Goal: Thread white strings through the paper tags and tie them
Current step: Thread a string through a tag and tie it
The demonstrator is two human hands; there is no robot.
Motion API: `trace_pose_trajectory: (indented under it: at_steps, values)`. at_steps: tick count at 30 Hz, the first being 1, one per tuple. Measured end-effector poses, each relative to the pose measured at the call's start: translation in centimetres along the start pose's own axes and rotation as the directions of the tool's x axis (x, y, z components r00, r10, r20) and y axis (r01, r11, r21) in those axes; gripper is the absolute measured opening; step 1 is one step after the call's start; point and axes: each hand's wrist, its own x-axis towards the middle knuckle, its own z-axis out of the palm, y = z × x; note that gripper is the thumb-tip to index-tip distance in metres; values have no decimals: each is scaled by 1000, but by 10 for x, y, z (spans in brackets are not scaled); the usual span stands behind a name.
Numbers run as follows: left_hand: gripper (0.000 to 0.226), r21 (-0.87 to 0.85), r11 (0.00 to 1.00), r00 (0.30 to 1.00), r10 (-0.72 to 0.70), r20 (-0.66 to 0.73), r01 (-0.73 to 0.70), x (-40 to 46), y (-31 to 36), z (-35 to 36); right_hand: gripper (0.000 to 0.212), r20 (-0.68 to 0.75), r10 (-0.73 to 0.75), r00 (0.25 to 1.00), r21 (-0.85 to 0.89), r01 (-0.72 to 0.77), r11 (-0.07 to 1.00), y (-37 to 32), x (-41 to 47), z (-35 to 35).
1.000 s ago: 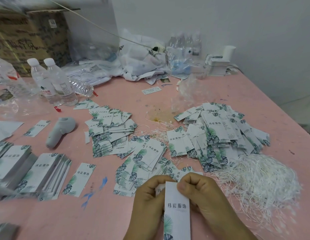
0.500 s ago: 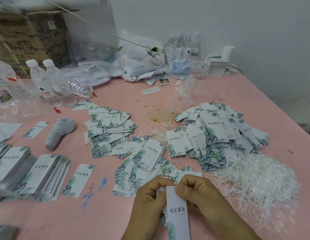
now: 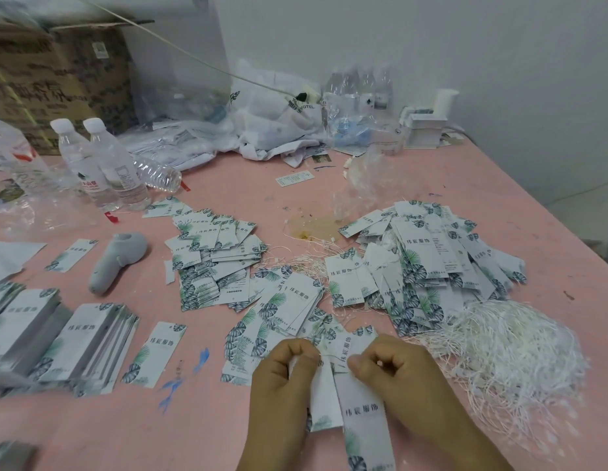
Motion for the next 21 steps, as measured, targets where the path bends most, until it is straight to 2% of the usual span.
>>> trace_pose_trajectory:
  at_steps: [2, 4, 7, 11, 16, 19, 21]
  values:
    - [25, 130, 987, 996, 87, 25, -90, -3, -1, 2, 28, -53, 18, 998, 48, -15, 999, -2, -1, 5]
    - [25, 180, 974, 990, 134, 41, -140, -6, -1, 4, 29, -84, -4, 996, 64, 9, 998, -3, -2, 11]
    - [24, 209, 963, 985, 158, 64, -168, -7, -1, 6, 24, -88, -77, 993, 57, 83, 995, -5, -4, 18]
    - [7, 202, 966, 984, 146, 103, -164, -8, -2, 7, 9, -128, -112, 985, 42, 118, 992, -7, -3, 24]
    - [10, 169, 974, 984, 132, 118, -151, -10, -5, 8, 13, -135, -78, 988, 55, 86, 995, -10, -5, 21]
    - [34, 177, 972, 985, 139, 105, -156, -10, -11, 6, 18, -155, -49, 987, 76, 62, 995, -10, -7, 20]
    - [38, 237, 954, 981, 167, 98, -186, -10, -14, 6, 20, -166, -41, 985, 58, 52, 997, -11, -7, 21]
